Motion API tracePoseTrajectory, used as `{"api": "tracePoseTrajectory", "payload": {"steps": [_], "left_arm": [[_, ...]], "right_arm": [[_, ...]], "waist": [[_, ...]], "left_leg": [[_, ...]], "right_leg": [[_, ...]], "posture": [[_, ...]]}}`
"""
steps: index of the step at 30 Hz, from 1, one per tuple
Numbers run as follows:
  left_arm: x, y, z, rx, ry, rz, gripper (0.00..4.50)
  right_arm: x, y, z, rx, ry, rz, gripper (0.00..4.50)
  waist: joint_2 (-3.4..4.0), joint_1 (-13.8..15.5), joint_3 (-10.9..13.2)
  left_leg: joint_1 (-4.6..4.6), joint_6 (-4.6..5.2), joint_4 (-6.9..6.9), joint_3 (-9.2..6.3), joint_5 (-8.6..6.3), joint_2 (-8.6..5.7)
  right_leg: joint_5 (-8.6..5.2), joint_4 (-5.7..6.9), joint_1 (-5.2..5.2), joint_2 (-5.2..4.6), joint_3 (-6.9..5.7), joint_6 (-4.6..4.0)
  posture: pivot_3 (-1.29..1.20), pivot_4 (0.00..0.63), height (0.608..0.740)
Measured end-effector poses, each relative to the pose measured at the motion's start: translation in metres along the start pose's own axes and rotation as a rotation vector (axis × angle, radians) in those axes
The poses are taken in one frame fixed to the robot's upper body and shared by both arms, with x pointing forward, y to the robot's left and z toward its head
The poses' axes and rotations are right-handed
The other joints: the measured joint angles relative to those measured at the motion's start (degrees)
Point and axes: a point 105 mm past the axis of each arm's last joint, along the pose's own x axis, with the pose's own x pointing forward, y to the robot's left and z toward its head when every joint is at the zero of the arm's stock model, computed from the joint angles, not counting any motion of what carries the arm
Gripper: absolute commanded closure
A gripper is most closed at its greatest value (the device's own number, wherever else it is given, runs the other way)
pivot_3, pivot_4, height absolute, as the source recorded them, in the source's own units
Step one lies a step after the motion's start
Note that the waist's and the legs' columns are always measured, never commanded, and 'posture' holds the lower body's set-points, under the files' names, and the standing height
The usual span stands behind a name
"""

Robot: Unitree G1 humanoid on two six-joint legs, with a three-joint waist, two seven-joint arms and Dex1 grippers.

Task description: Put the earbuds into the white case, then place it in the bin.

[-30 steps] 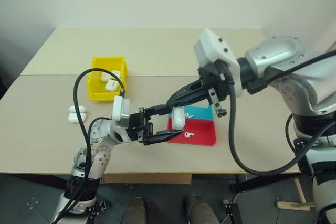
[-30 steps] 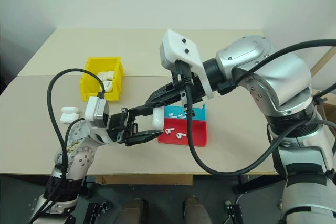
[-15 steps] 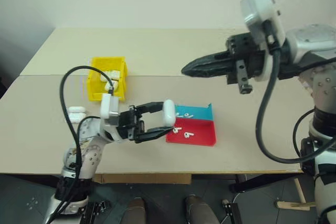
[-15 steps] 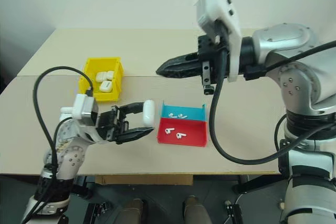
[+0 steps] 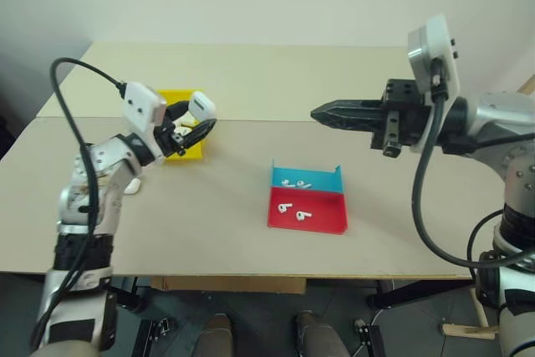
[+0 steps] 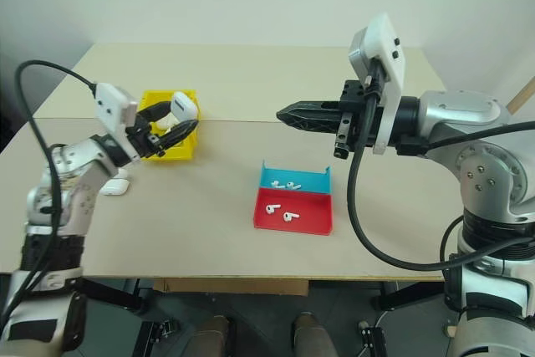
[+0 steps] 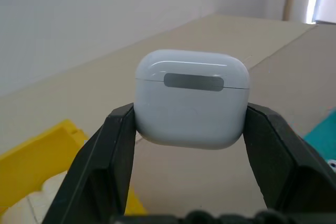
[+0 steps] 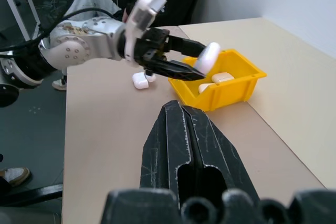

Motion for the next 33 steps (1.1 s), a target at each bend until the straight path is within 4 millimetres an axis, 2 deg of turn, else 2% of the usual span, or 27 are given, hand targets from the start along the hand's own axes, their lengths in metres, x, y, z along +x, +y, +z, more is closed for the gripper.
{"api": "tracePoseTrajectory", "payload": {"steps": [2, 4, 11, 16, 19, 25, 29, 31, 33], "left_arm": [[0.008, 0.016, -0.008, 0.067, 0.044, 0.16, 1.72], [0.013, 0.023, -0.015, 0.059, 0.065, 0.263, 1.72], [0.023, 0.044, -0.04, -0.055, 0.172, 0.429, 1.72], [0.026, 0.051, -0.057, -0.104, 0.242, 0.452, 0.03], [0.027, 0.049, -0.059, -0.1, 0.236, 0.436, 0.03], [0.031, 0.044, -0.052, -0.059, 0.204, 0.398, 0.03], [0.032, 0.028, -0.021, -0.074, 0.064, 0.279, 0.03], [0.025, 0.012, -0.004, -0.098, -0.023, 0.166, 0.03], [0.012, -0.002, 0.003, -0.124, -0.058, 0.052, 0.03]], "right_arm": [[0.0, -0.001, -0.003, 0.035, 0.002, -0.012, 4.49], [-0.003, -0.006, -0.009, 0.062, 0.01, -0.05, 4.49], [-0.005, -0.013, -0.029, 0.124, 0.064, -0.119, 4.49], [-0.002, -0.012, -0.034, 0.127, 0.085, -0.126, 4.5], [-0.002, -0.013, -0.035, 0.126, 0.088, -0.134, 4.5], [-0.003, -0.012, -0.037, 0.124, 0.101, -0.143, 4.5], [-0.005, -0.011, -0.042, 0.128, 0.117, -0.145, 4.5], [-0.01, -0.011, -0.045, 0.122, 0.147, -0.152, 4.5], [-0.018, -0.01, -0.049, 0.11, 0.185, -0.155, 4.5]], "waist": [[0.0, -0.16, 0.0], [0.0, -0.15, 0.0], [-0.01, -0.18, 0.0], [-0.01, -0.26, 0.0], [-0.01, -0.17, 0.0], [-0.01, -0.12, 0.0], [-0.01, -0.11, 0.0], [-0.01, -0.17, 0.0], [0.0, -0.3, 0.0]], "left_leg": [[0.03, 0.0, -0.01, 0.02, 0.0, -0.03], [0.03, 0.0, -0.01, 0.02, 0.0, -0.03], [-0.03, 0.0, -0.01, 0.01, 0.0, -0.07], [-0.03, 0.0, -0.01, 0.01, 0.0, -0.08], [-0.05, -0.01, -0.01, -0.01, 0.01, -0.09], [-0.08, -0.01, -0.01, -0.02, 0.01, -0.1], [-0.1, -0.01, -0.01, -0.02, 0.01, -0.09], [-0.09, -0.02, -0.02, 0.0, 0.01, -0.09], [-0.06, -0.01, -0.03, 0.0, 0.01, -0.07]], "right_leg": [[0.01, 0.01, 0.0, -0.02, 0.05, 0.0], [0.01, 0.03, 0.0, -0.03, 0.04, 0.0], [0.01, 0.04, -0.05, -0.05, 0.02, 0.0], [0.01, 0.03, -0.05, -0.07, 0.02, 0.01], [0.01, 0.04, -0.07, -0.08, 0.0, 0.01], [0.02, 0.04, -0.06, -0.08, 0.0, 0.01], [0.01, 0.04, -0.07, -0.1, 0.0, 0.01], [0.01, 0.03, -0.08, -0.11, 0.02, 0.01], [0.01, 0.04, -0.08, -0.09, 0.02, 0.01]], "posture": [[0.0, 0.15, 0.74], [0.0, 0.15, 0.74], [0.0, 0.15, 0.74], [0.0, 0.15, 0.74], [0.0, 0.15, 0.74], [0.0, 0.15, 0.74], [0.0, 0.15, 0.74], [0.0, 0.15, 0.74], [0.0, 0.15, 0.74]]}}
